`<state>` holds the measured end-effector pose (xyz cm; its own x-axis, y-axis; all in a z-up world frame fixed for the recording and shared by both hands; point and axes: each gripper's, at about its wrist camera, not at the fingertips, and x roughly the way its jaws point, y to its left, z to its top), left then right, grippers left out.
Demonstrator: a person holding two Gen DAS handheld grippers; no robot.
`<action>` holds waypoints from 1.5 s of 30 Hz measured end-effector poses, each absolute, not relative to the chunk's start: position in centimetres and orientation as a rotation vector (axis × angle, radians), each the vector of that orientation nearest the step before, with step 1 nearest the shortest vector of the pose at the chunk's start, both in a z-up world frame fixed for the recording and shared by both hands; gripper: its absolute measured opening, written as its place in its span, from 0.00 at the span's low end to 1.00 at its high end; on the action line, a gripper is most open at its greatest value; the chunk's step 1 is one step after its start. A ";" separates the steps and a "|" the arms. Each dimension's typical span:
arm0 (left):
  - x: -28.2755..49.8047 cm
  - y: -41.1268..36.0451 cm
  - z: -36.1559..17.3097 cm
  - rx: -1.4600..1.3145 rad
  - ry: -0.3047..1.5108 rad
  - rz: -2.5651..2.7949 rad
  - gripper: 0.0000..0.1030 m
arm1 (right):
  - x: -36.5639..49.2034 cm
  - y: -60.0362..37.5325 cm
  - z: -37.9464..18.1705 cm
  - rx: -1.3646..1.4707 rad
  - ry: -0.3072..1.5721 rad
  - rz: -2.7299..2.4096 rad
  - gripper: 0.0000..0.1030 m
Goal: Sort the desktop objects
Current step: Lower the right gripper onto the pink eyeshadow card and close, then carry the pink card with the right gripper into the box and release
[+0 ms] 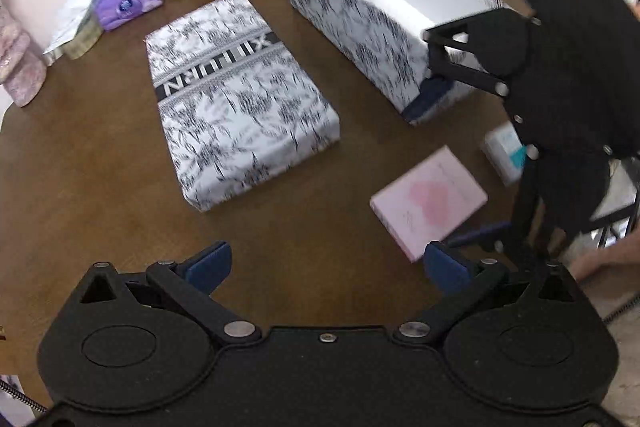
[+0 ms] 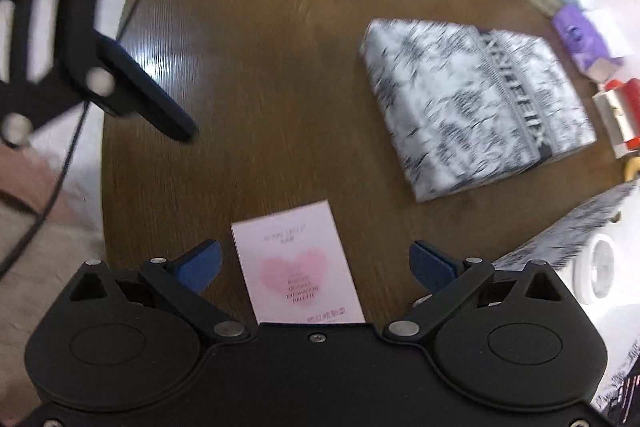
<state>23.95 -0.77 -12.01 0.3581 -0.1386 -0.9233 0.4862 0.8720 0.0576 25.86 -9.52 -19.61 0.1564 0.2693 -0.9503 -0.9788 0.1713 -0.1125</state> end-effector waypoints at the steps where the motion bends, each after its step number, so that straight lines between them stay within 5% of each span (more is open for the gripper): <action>1: 23.8 -0.8 -12.4 0.353 1.147 -0.417 1.00 | 25.9 -9.4 -20.3 -0.973 0.984 1.118 0.97; 13: 23.7 -0.8 -14.1 0.337 1.156 -0.393 1.00 | 26.8 -9.3 -23.2 -1.076 1.081 1.197 0.83; 16: 24.1 -0.8 -14.0 0.317 1.158 -0.386 1.00 | 27.3 -9.5 -23.0 -1.045 1.129 1.245 0.71; 28: 25.6 1.4 -10.3 0.130 1.099 -0.322 1.00 | 28.4 -11.6 -21.4 -1.052 1.092 1.328 0.68; 45: 27.1 2.4 -0.1 -0.101 0.868 -0.298 1.00 | 34.9 -15.7 -5.3 -0.836 0.809 1.321 0.68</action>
<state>27.06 2.42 -0.11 0.6083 -0.2980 -0.7356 0.2165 0.9540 -0.2075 34.93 -15.72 -5.32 0.0799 0.4776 -0.8749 -0.9964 0.0629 -0.0566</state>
